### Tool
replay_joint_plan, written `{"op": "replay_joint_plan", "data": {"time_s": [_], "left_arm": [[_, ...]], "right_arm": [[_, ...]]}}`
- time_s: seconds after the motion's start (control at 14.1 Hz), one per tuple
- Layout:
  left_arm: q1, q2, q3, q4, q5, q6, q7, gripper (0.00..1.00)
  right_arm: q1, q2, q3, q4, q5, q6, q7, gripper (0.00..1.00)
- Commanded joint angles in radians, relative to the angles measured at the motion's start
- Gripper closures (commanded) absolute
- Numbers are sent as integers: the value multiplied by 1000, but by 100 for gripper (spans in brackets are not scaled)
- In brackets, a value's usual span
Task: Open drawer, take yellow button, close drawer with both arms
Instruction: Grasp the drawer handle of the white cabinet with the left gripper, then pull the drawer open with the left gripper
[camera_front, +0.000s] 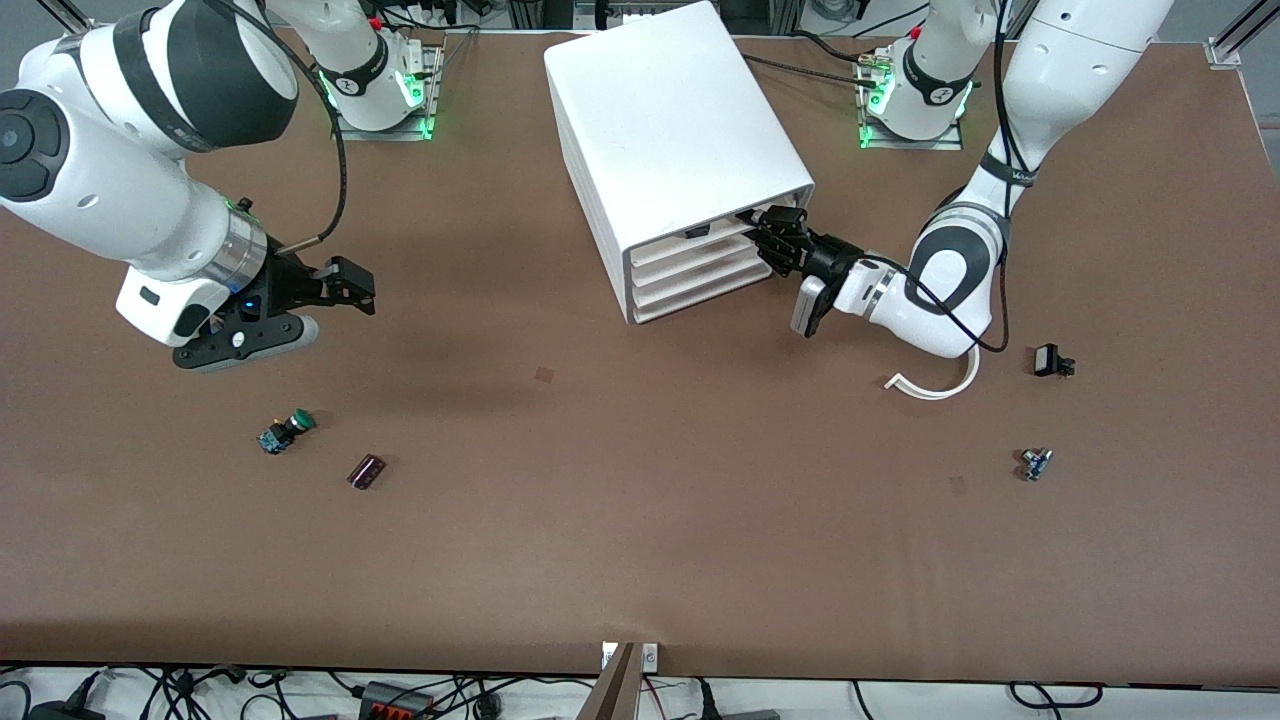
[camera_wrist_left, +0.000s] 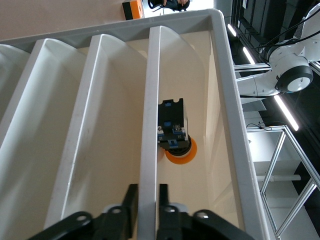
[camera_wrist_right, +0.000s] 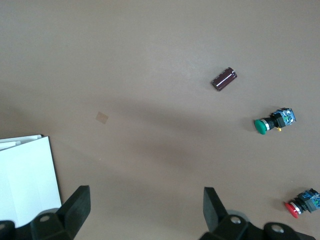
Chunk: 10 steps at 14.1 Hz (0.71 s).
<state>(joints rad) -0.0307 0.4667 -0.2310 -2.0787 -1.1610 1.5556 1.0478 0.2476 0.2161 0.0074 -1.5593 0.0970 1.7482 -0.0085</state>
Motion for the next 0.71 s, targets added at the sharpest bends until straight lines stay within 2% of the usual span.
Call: {"op": "replay_joint_plan", "data": {"time_s": [0.0, 0.21, 0.35, 0.5, 0.64], "left_arm": [[11, -5, -2, -11, -25, 11, 17, 100], [15, 50, 15, 55, -14, 12, 11, 100], [14, 104, 51, 155, 13, 11, -12, 100], [14, 144, 79, 268, 94, 11, -73, 99], [24, 191, 88, 368, 132, 9, -138, 99]], "right_arm": [[27, 11, -4, 18, 15, 4, 2, 0], [59, 17, -4, 18, 15, 11, 2, 0], [61, 17, -4, 19, 13, 16, 2, 0], [58, 17, -6, 18, 13, 16, -1, 0], [61, 17, -4, 19, 13, 17, 2, 0]]}}
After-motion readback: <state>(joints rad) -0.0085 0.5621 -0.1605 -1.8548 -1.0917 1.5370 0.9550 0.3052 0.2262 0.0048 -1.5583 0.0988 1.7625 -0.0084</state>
